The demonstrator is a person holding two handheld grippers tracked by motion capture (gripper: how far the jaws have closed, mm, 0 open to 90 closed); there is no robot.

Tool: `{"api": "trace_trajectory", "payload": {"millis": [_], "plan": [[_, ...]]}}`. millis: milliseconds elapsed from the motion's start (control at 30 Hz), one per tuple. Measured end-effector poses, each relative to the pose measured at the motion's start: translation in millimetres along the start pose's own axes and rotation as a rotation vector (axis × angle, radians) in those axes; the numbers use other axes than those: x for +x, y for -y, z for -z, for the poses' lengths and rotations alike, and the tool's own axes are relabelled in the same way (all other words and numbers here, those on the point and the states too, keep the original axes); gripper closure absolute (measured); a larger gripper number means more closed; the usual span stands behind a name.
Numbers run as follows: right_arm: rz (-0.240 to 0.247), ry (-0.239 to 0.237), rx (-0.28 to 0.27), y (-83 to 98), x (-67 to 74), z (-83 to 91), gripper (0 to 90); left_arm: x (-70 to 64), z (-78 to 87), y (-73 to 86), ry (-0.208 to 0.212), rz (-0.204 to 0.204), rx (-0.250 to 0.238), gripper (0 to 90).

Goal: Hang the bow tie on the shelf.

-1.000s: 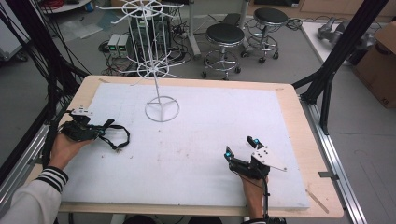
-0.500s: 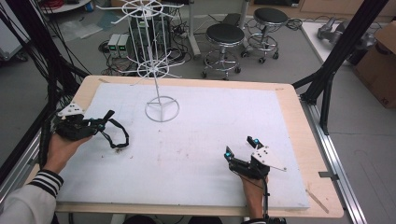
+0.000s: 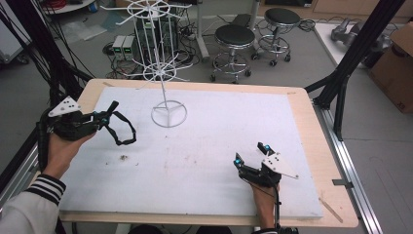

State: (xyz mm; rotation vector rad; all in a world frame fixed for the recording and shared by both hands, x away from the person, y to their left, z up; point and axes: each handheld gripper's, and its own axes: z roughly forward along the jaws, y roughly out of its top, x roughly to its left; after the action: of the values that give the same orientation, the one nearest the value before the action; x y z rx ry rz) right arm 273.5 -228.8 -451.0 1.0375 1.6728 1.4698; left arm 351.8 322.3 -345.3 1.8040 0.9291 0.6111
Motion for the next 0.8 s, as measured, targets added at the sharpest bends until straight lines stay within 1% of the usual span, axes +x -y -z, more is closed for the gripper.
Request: {"api": "trace_trajectory", "payload": {"millis": [33, 67, 133, 200, 233, 267, 333, 367, 400, 433, 600, 733, 800], "plan": [[0.000, 0.000, 0.000, 0.0, 0.0, 0.0, 10.5, -1.6, 1.1, -4.1, 0.006, 0.003, -0.028, 74.1], [0.000, 0.000, 0.000, 0.0, -0.1, 0.0, 10.5, -1.6, 1.1, -4.1, 0.006, 0.003, -0.028, 74.1], [-0.001, 0.000, 0.000, 0.0, 0.0, 0.0, 10.5, -3.6, 2.2, -9.0, 0.015, 0.008, -0.057, 74.1], [-0.001, 0.000, 0.000, 0.0, 0.0, 0.0, 10.5, -7.1, 4.1, -17.1, 0.031, 0.014, -0.097, 74.1], [-0.001, 0.000, 0.000, 0.0, 0.0, 0.0, 10.5, -7.1, 4.1, -17.1, 0.031, 0.014, -0.097, 74.1], [-0.001, 0.000, 0.000, 0.0, -0.1, 0.0, 10.5, -8.4, 4.8, -20.3, 0.036, 0.010, -0.105, 74.1], [0.001, 0.000, 0.000, 0.0, -0.1, 0.0, 10.5, -11.4, 6.7, -27.2, 0.031, -0.007, -0.122, 74.1], [0.000, 0.000, 0.000, 0.0, -0.1, 0.0, 10.5, -12.2, 8.0, -31.3, 0.031, -0.009, -0.137, 74.1], [-0.001, -0.001, -0.001, 0.0, -0.1, 0.0, 10.5, -11.9, 9.4, -36.6, 0.039, 0.010, -0.154, 74.1], [-0.001, -0.001, -0.001, 0.0, -0.1, 0.0, 10.5, -11.9, 9.4, -36.6, 0.039, 0.010, -0.154, 74.1], [0.001, 0.000, 0.000, 0.0, -0.1, 0.1, 10.5, -14.7, 10.8, -49.5, 0.038, 0.004, -0.189, 74.1], [0.002, 0.001, 0.000, 0.0, 0.0, 0.1, 10.5, -19.1, 7.1, -58.8, 0.039, -0.017, -0.189, 74.1], [0.001, 0.001, 0.000, 0.0, 0.1, 0.1, 10.5, -20.5, 4.7, -62.4, 0.041, -0.018, -0.196, 74.1]]}}
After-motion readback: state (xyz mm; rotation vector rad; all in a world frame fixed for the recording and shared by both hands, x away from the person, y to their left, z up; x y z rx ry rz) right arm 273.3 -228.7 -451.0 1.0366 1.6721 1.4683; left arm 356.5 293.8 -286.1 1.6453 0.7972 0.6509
